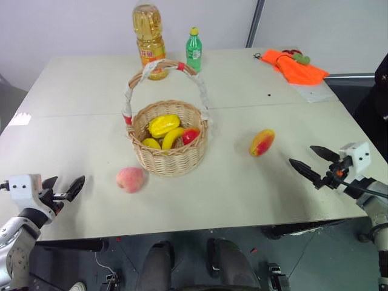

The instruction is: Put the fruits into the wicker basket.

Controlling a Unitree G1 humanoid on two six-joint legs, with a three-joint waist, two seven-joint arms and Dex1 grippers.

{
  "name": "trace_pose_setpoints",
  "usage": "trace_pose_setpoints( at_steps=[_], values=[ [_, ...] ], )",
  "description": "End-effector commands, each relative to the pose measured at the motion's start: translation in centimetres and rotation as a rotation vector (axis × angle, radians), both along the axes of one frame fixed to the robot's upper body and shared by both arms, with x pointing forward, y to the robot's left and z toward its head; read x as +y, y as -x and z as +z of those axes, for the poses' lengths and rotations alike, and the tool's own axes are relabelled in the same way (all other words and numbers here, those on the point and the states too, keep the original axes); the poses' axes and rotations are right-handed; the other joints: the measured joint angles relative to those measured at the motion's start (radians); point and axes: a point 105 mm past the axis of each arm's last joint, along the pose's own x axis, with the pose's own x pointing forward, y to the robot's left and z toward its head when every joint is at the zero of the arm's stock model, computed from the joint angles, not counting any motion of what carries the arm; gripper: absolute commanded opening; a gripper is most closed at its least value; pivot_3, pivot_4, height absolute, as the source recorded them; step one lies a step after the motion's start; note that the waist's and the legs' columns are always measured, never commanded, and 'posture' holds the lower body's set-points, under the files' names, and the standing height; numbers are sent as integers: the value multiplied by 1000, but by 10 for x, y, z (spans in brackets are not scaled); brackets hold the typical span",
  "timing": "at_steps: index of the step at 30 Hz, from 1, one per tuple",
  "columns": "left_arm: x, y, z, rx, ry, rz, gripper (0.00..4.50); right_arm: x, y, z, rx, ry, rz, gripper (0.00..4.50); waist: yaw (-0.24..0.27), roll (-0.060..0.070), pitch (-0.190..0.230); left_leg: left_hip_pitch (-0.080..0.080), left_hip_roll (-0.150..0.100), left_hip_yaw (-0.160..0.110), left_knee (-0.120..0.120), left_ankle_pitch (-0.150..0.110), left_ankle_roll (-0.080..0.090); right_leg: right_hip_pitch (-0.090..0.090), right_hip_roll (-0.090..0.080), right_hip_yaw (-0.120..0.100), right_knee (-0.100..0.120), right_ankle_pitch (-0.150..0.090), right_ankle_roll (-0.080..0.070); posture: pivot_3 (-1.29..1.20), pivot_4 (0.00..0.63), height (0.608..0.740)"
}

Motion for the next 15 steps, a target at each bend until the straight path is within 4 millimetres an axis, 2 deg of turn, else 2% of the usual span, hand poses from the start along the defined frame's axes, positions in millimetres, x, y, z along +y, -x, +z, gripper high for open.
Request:
trace_pose_setpoints(
  at_steps=[1,10,15],
  values=[
    [2,-2,11,-40,-28,-3,4500,-2,1,11,-50,13,-3,4475,0,0,0,0,0,0,0,0,0,0,0,0,0,0,0,0,150,740],
    [-1,-6,17,-63,6,-19,4500,4,4,15,-59,20,8,4475,0,0,0,0,0,1,0,0,0,0,1,1,0,0,0,0,150,740],
    [-13,-12,33,-100,35,-92,4500,6,6,21,-69,11,21,4475,0,0,0,0,0,1,0,0,0,0,1,1,1,0,0,0,150,740]
  ],
)
